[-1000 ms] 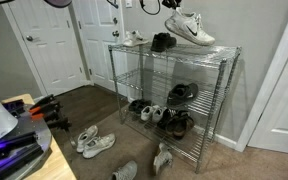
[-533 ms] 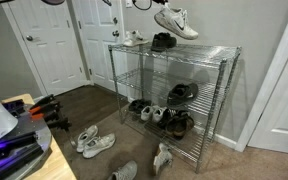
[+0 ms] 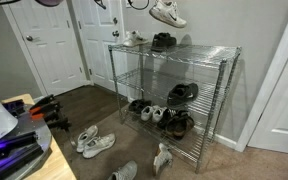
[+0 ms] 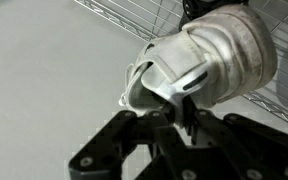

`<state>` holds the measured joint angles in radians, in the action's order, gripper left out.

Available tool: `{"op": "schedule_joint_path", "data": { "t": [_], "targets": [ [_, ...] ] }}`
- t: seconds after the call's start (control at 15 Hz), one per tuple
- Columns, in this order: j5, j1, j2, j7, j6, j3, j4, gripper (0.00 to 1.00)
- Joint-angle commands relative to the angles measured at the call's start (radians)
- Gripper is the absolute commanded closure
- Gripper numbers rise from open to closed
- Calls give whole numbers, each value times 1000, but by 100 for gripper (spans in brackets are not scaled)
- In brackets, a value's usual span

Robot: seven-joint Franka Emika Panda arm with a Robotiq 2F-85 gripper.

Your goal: Move the right sneaker on the top shelf to the left.

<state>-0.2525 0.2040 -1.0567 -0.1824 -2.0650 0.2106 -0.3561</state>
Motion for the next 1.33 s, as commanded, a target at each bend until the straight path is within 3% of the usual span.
{"op": "schedule_joint_path", "data": {
  "t": [0.0,0.6,1.27],
  "targets": [
    [-13,0,1,-114,-60,-38,-20,95],
    [55,-12,-58,-388,-54,-164,-8,95],
    [154,-80,-65,-683,-69,-319,-7,95]
  ]
}}
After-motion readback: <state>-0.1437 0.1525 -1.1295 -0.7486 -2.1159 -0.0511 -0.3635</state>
